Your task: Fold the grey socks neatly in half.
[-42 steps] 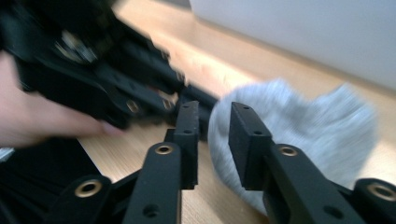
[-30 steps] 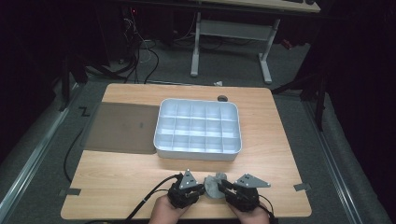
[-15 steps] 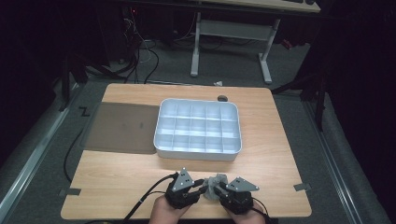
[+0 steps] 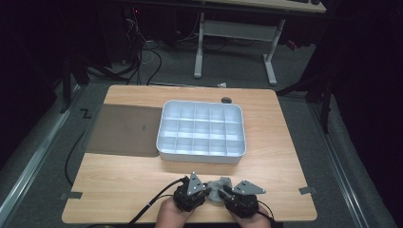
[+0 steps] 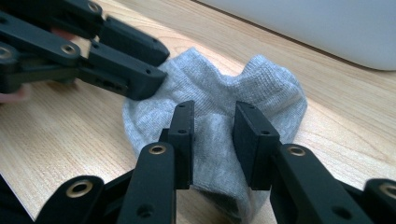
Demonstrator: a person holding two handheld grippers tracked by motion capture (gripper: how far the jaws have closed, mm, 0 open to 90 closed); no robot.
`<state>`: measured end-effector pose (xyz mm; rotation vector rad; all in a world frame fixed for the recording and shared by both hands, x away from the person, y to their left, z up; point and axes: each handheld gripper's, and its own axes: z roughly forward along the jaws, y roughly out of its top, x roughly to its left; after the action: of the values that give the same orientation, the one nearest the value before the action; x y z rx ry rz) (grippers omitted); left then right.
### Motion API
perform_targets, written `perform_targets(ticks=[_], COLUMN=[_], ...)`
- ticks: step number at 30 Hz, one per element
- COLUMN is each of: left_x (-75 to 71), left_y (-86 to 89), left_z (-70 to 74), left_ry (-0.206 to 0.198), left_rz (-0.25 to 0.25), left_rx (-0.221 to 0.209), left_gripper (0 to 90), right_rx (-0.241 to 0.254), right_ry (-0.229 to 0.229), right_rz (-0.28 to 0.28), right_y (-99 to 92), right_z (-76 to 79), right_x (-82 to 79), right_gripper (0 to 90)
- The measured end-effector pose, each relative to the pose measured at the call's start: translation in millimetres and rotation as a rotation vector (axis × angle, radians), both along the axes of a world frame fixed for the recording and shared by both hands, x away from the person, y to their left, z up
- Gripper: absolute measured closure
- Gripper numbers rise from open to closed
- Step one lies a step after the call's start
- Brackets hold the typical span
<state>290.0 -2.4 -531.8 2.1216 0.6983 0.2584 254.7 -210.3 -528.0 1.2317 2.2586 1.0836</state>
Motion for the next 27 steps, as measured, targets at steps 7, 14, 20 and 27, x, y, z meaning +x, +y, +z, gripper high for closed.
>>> perform_targets(ticks=[7,14,20,27], left_x=[0.9,-2.0,-3.0,-17.0], left_y=[-2.0,-3.0,2.3,1.0], left_z=[-1.0,-0.8,4.8,20.3], left_ry=[0.009,0.009,0.001,-0.059], left_rz=[-0.003,-0.011,0.004,-0.035], left_rx=[0.012,0.012,-0.01,-0.06], left_gripper=[76.4,76.1,71.7,73.4], right_rx=[0.047,0.129,0.115,0.089], right_ry=[-0.012,0.064,0.081,0.084], right_rz=[-0.032,-0.125,-0.119,-0.104], right_y=[-6.7,-25.8,-22.8,-21.0], right_z=[10.7,8.3,1.6,-1.0], right_x=[-1.8,-8.1,-5.7,-1.5], right_gripper=[71.0,47.7,55.1,60.7])
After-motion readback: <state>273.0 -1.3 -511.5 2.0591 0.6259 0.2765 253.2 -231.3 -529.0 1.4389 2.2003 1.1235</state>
